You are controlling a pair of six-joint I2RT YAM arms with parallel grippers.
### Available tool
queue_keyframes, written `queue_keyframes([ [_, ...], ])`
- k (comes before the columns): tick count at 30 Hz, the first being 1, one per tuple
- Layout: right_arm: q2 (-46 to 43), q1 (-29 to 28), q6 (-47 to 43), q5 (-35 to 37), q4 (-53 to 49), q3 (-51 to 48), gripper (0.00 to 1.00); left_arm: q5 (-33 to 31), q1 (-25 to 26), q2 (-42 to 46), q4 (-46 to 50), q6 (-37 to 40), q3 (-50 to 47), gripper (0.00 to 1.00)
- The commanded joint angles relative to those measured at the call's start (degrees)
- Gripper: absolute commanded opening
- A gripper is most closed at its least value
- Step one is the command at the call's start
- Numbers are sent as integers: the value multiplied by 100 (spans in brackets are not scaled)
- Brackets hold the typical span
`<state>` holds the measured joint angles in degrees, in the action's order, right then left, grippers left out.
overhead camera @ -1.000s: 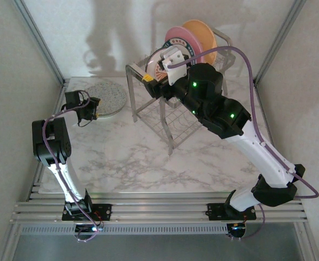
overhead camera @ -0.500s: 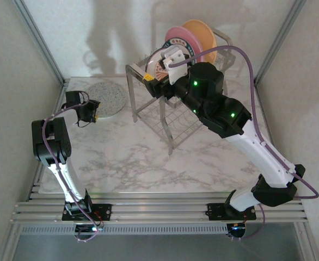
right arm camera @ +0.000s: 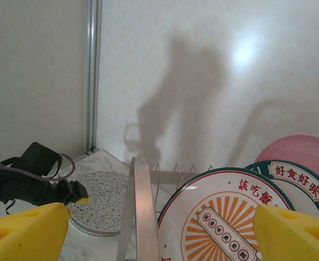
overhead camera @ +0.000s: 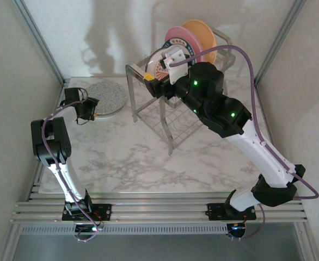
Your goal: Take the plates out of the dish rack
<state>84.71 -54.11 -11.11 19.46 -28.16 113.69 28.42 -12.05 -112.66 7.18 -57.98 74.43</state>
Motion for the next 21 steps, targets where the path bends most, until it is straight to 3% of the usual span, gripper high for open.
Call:
queue_keyframes([
  [1,-72,66,37,14,34,154,89,-188,33,45,154,153,144,60],
  [21,-178,293,-55,142,48,252,89,-406,64,476,240,27,-369,62],
])
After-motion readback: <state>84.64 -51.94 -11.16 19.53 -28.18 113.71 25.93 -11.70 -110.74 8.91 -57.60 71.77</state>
